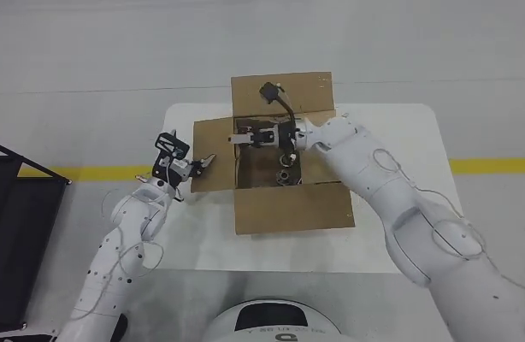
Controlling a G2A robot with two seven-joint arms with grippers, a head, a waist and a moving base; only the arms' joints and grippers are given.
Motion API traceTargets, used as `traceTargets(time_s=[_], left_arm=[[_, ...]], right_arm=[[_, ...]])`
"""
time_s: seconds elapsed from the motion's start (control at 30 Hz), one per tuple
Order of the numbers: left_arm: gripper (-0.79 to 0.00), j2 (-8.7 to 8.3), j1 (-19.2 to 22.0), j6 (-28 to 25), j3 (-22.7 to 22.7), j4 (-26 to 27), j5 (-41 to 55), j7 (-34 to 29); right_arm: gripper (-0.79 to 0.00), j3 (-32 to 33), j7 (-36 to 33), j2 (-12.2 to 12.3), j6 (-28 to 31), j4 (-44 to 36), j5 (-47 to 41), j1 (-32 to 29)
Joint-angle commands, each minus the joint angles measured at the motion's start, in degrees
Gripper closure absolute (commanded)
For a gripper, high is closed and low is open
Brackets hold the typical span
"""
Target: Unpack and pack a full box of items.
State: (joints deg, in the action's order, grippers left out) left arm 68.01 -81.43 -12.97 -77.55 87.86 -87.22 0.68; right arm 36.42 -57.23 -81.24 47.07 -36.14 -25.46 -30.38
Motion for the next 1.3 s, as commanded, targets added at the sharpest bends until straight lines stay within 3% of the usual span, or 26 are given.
traceTargets(time_s=[0.0,0.1,0.13,0.4,0.5,0.67,0.8,1.0,1.13,1.27], left_arm=[[-0.785,0.03,0.6,0.1,0.4,-0.7,-0.9,-0.9],[-0.785,0.23,1.7,0.4,1.8,-1.4,-2.1,-2.4],[-0.785,0.33,2.0,0.3,2.4,-1.2,-2.1,-2.7],[-0.785,1.16,4.1,2.8,5.5,0.2,-1.3,-6.4],[-0.785,1.42,4.0,5.0,5.9,1.8,-0.9,-8.2],[-0.785,1.55,3.5,7.2,6.1,3.3,-2.2,-11.4],[-0.785,1.79,3.9,8.2,6.8,5.0,-2.9,-13.2],[-0.785,2.05,6.9,7.4,7.9,9.5,-5.5,-17.1],[-0.785,2.45,10.5,5.6,9.0,12.6,-4.7,-19.7],[-0.785,3.19,16.4,2.7,12.8,10.3,-6.3,-22.5]], right_arm=[[-0.785,2.4,2.7,2.8,2.7,-1.9,1.3,-1.8],[-0.785,6.0,5.4,7.4,5.4,-8.3,5.0,-5.8],[-0.785,6.2,5.4,7.8,5.4,-9.2,5.6,-6.3],[-0.785,6.5,5.9,7.9,5.6,-9.4,5.2,-6.5],[-0.785,11.4,10.9,10.5,10.9,-11.9,3.0,-10.1],[-0.785,26.6,10.9,17.2,10.9,-16.4,3.8,-19.6],[-0.785,35.5,12.2,20.1,10.9,-17.8,5.1,-27.5],[-0.785,35.7,11.5,20.4,8.0,-14.1,2.2,-30.4],[-0.785,33.5,5.7,19.9,3.7,-10.2,-1.7,-29.1],[-0.785,30.7,-1.2,19.2,-1.2,-10.8,-9.1,-28.1]])
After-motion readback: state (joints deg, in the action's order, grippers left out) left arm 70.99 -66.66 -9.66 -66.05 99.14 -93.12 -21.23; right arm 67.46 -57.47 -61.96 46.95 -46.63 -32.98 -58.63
